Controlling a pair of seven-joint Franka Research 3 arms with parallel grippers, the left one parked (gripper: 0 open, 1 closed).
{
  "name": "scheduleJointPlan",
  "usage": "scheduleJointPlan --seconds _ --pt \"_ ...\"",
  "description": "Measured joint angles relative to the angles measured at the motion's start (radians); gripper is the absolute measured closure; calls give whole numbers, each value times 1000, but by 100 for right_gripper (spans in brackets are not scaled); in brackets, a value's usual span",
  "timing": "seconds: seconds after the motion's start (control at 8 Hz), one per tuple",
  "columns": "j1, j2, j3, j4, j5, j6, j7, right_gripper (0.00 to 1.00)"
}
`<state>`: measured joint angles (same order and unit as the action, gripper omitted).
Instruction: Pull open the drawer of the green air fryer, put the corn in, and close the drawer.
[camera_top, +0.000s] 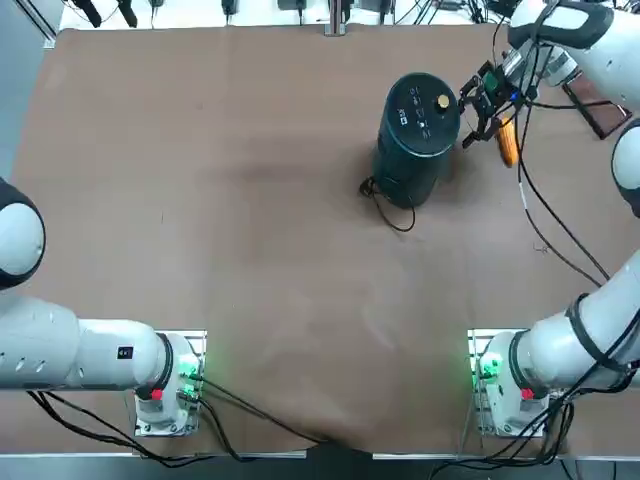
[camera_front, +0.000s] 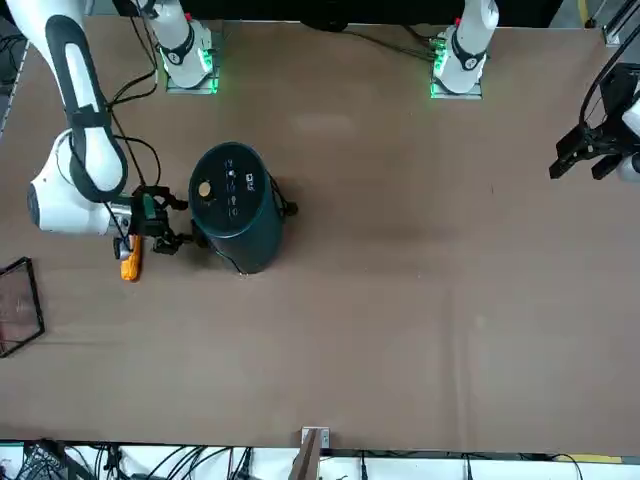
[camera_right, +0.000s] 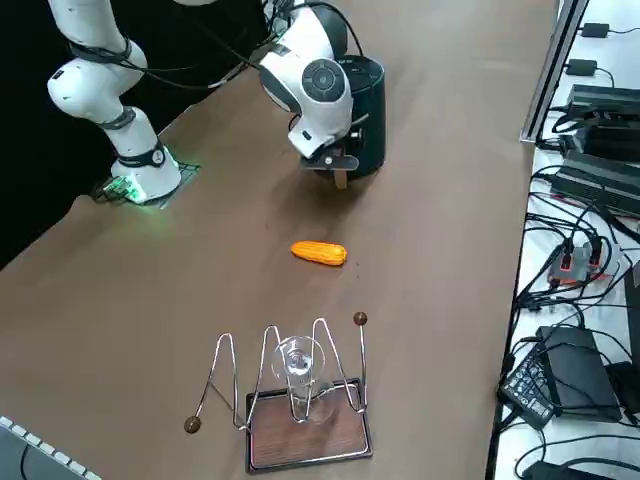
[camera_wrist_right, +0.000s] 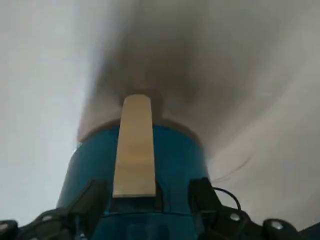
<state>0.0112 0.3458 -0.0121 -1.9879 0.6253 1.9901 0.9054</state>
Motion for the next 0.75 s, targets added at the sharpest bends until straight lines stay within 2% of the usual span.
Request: scheduleJointPlan --seconds 0.38,0.5,0.62,0.75 --pt "22 5 3 -15 1 49 3 8" --pt "26 8 4 -15 1 51 3 19" --pt "27 9 4 -13 8 66 3 40" --pt "27 9 3 -12 10 70 3 49"
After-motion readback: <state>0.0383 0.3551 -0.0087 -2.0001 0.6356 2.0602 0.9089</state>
